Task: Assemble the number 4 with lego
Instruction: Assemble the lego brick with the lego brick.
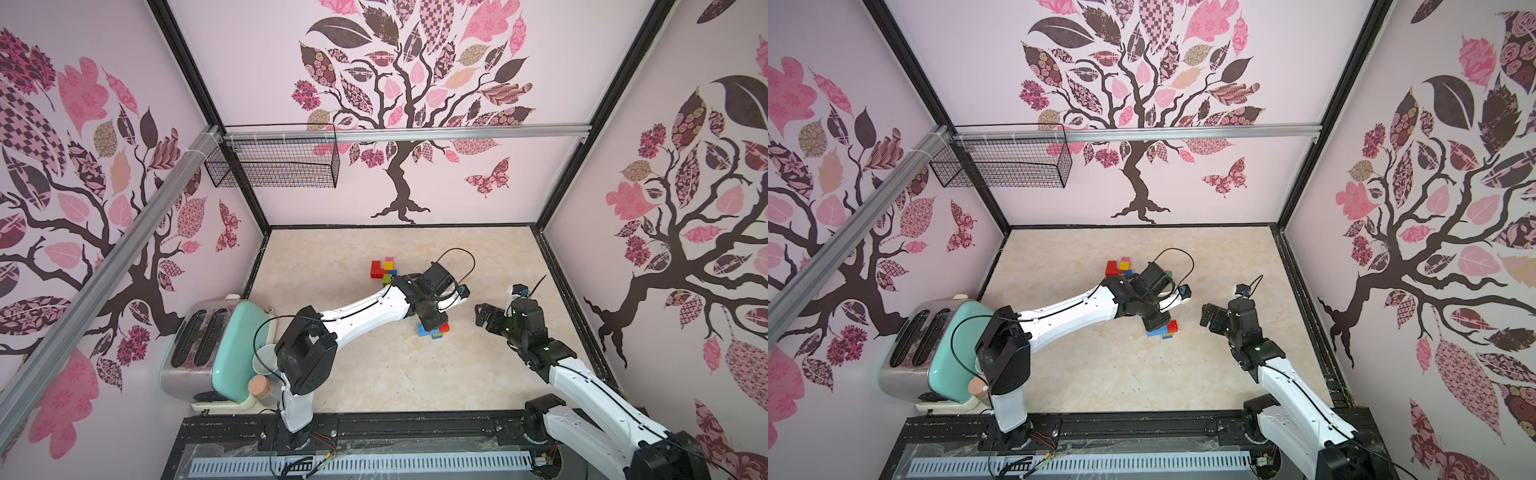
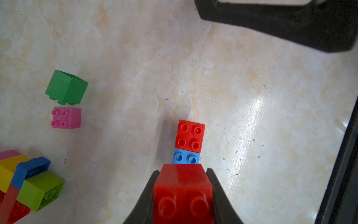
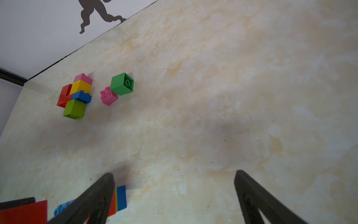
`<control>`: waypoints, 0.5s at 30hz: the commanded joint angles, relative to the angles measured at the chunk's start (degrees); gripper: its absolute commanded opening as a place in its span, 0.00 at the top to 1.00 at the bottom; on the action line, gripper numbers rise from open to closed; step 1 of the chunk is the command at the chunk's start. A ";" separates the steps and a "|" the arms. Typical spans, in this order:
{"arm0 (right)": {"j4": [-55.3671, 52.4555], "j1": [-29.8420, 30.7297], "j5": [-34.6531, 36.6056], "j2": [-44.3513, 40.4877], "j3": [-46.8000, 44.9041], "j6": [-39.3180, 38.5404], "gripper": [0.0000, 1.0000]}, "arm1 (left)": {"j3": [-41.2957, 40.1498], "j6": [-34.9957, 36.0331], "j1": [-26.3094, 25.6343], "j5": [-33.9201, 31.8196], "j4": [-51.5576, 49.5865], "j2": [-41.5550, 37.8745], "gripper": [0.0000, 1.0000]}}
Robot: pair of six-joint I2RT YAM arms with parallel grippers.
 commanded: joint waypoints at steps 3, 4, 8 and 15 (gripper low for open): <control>0.51 -0.36 -4.35 0.72 3.19 -1.00 0.00 | 3.09 1.78 0.06 2.02 -0.63 2.26 1.00; 0.52 -0.35 -4.12 0.48 3.31 -1.22 0.01 | 3.12 1.73 0.04 2.57 -0.66 2.44 1.00; 0.11 -0.38 -3.22 0.14 3.74 -1.96 0.01 | 2.78 2.22 0.04 3.30 -0.13 3.02 1.00; 1.20 -0.38 -3.86 1.38 3.38 -0.93 0.01 | 4.14 3.08 0.04 2.23 0.41 3.98 1.00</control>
